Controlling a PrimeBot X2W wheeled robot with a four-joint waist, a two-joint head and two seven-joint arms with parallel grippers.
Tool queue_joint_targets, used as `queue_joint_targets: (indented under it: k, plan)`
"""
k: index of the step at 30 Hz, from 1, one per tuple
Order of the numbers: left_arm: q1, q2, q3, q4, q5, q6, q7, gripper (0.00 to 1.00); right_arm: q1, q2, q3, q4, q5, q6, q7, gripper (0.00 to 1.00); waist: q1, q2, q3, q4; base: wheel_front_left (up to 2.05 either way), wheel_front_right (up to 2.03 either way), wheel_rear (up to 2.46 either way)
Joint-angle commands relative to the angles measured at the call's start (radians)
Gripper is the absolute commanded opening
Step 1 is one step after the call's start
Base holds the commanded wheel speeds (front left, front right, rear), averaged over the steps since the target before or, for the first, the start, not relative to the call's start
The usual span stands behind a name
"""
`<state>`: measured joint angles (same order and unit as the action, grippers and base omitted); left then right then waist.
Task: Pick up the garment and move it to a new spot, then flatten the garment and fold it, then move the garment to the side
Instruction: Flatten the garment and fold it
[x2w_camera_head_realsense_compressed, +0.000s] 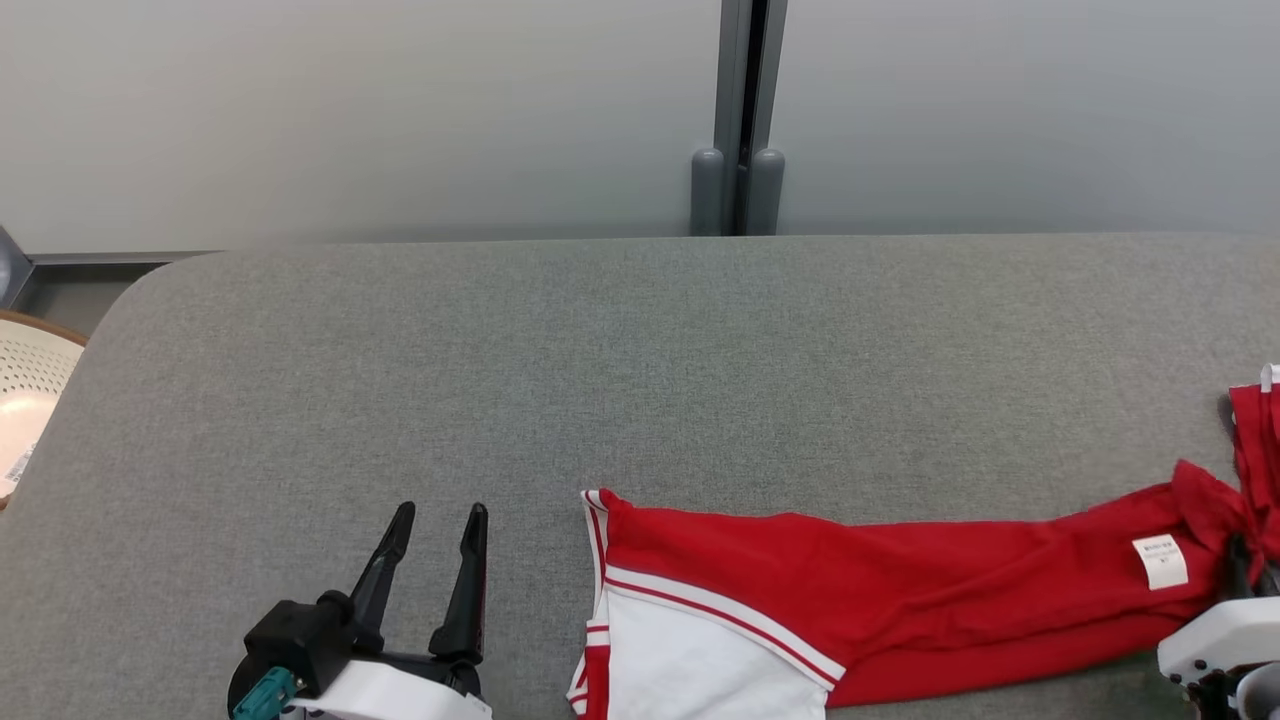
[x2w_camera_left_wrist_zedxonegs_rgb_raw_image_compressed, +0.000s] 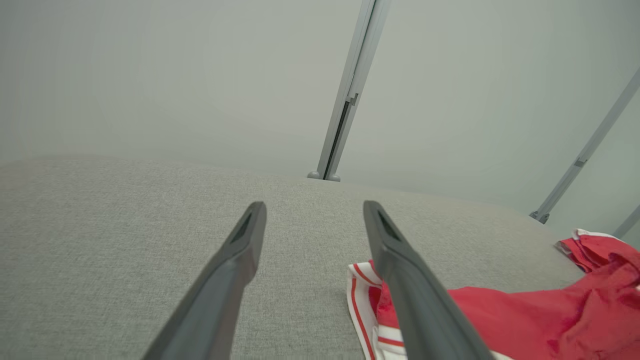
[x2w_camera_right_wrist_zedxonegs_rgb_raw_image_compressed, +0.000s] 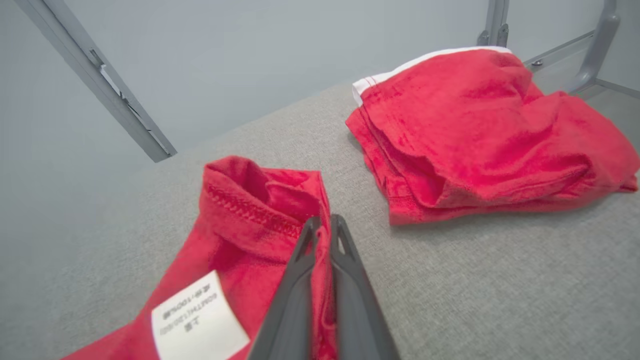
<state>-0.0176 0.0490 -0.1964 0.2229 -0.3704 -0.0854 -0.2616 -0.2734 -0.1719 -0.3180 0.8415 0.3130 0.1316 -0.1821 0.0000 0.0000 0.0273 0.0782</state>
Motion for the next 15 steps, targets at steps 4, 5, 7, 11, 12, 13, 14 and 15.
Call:
queue_joint_targets:
  k: [4, 5, 7, 11, 12, 13, 14, 15]
  plan:
    - [0.022, 0.003, 0.005, -0.001, -0.009, 0.01, -0.004, 1.0, -0.014, 0.032, 0.056, -0.11, -0.003, -0.002, 0.017, 0.0, 0.0, 0.0, -0.033, -0.005, 0.0, 0.0, 0.0]
    - [0.027, 0.003, 0.005, -0.002, -0.01, 0.012, -0.004, 1.0, -0.012, 0.041, 0.073, -0.146, 0.003, -0.002, 0.028, 0.0, 0.0, 0.0, -0.039, -0.007, 0.0, 0.0, 0.0]
    - [0.03, 0.004, 0.005, -0.005, -0.011, 0.016, -0.004, 1.0, -0.003, 0.06, 0.114, -0.224, 0.008, -0.001, 0.055, 0.0, 0.0, 0.0, -0.049, -0.009, 0.0, 0.0, 0.0]
    - [0.031, 0.004, 0.001, -0.009, -0.017, 0.018, -0.004, 1.0, 0.033, 0.099, 0.225, -0.402, 0.031, -0.001, 0.139, 0.0, 0.0, 0.0, -0.064, -0.008, 0.0, 0.0, 0.0]
    - [0.03, 0.004, -0.002, -0.01, -0.02, 0.019, -0.004, 1.0, 0.043, 0.104, 0.254, -0.446, 0.041, -0.001, 0.162, 0.0, 0.0, 0.0, -0.068, -0.006, 0.0, 0.0, 0.0]
    - [0.03, 0.004, -0.004, -0.011, -0.022, 0.021, -0.004, 1.0, 0.053, 0.108, 0.285, -0.487, 0.05, -0.001, 0.183, 0.0, 0.0, 0.0, -0.071, -0.004, 0.0, 0.0, 0.0]
    - [0.03, 0.004, -0.006, -0.01, -0.022, 0.022, -0.004, 1.0, 0.063, 0.113, 0.316, -0.525, 0.06, -0.001, 0.204, 0.0, 0.0, 0.0, -0.073, -0.001, 0.0, 0.0, 0.0]
    - [0.031, 0.003, -0.008, -0.011, -0.024, 0.023, -0.004, 1.0, 0.075, 0.117, 0.348, -0.561, 0.073, -0.001, 0.224, 0.0, 0.0, 0.0, -0.075, 0.002, 0.0, 0.0, 0.0]
